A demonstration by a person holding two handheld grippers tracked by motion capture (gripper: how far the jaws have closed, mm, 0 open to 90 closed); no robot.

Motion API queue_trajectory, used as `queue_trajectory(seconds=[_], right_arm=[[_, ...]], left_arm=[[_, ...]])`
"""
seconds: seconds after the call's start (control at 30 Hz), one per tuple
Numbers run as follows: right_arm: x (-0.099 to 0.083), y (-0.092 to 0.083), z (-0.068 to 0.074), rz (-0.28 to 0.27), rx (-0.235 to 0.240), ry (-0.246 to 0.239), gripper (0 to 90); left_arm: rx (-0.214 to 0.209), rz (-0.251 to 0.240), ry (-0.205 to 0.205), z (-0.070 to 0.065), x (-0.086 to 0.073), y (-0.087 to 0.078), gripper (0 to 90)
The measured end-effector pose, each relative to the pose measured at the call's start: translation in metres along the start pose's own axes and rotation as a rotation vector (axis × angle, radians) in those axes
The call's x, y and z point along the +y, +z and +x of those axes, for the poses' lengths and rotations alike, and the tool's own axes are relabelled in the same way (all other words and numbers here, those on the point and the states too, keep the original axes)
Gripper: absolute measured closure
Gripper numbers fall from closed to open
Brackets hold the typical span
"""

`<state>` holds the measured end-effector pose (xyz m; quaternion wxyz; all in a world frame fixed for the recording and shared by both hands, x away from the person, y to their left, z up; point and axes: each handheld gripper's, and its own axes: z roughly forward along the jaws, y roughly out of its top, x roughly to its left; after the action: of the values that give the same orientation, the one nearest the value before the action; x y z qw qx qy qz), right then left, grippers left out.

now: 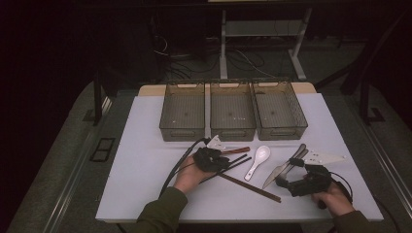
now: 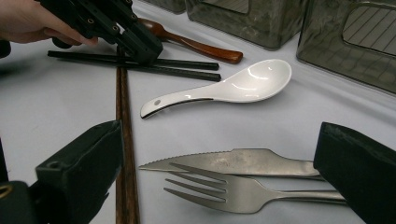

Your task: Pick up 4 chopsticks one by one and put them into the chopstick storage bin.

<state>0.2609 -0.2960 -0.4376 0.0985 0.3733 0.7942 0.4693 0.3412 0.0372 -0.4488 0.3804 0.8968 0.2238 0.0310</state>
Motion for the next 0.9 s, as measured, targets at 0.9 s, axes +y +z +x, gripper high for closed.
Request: queue_trajectory(seconds=[0.9], right_arm=[[-0.0002, 0.0, 0.0001, 0.002, -0.001, -0.004, 1.6]], left_arm=[[0.022, 0.008, 0.047, -0.0011, -0.0001, -0.0012, 84.9]])
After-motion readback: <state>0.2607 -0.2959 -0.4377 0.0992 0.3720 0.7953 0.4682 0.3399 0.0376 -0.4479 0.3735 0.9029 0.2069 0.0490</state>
